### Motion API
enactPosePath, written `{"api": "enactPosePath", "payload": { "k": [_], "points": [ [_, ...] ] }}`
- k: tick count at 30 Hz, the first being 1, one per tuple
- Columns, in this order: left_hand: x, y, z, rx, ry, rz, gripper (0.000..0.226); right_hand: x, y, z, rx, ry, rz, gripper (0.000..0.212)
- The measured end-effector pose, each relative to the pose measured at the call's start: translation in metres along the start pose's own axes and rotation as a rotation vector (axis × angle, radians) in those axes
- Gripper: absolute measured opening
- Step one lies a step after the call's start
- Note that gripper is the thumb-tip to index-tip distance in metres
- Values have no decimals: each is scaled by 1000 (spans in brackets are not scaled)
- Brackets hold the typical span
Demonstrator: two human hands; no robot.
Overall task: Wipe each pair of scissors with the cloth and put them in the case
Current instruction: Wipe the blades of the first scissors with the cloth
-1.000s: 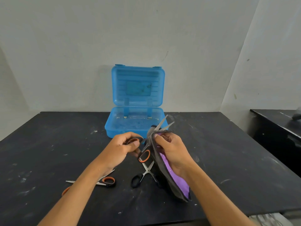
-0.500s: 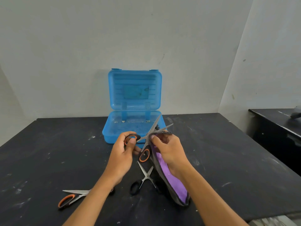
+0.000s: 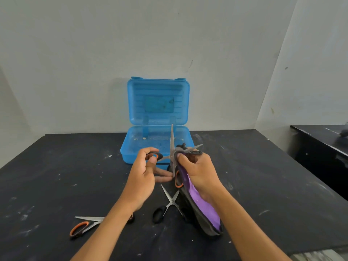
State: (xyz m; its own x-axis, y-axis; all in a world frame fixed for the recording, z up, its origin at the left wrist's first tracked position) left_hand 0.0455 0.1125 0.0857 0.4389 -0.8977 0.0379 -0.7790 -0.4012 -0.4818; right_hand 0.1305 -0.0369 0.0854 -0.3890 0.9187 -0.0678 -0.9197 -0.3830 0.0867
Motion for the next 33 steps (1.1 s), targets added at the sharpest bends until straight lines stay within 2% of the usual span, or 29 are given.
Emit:
{"api": "enactPosePath", "payload": {
  "k": [5, 8, 12, 16, 24, 28, 33],
  "points": [
    [5, 3, -7, -9, -16, 86, 18, -10, 1, 1, 10, -116, -80, 22],
    [8, 4, -9, -27, 14, 93, 17, -13, 0, 3, -28, -102, -122, 19],
    [7, 2, -8, -51, 43, 79, 16, -6, 2, 5, -69, -102, -35, 15],
    [2, 1, -5, -73, 6, 124, 17, -6, 1, 7, -125, -101, -27, 4],
    [-5, 5, -4, -117, 25, 88, 17, 2, 1, 5, -127, -53, -38, 11],
    [-1, 7, -4, -143, 1, 170, 17, -3, 3, 1, -83, -104, -106, 21],
    [-6, 4, -4, -111, -91, 180, 14, -1, 2, -4, -49, -85, -62, 15]
  ]
}}
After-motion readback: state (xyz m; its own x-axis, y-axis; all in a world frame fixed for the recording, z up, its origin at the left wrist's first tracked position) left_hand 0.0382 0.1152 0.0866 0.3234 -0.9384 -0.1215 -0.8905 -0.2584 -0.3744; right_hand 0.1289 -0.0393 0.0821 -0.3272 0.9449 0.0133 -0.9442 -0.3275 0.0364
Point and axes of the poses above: each hand's wrist, its own y-axis away from the middle knuckle, its own x-axis out of the palm, z = x × y, the point moved 8 cm from there along -y, towards the middle knuckle, and after that the axes turned 13 degrees about x, right-handed, at the moved point
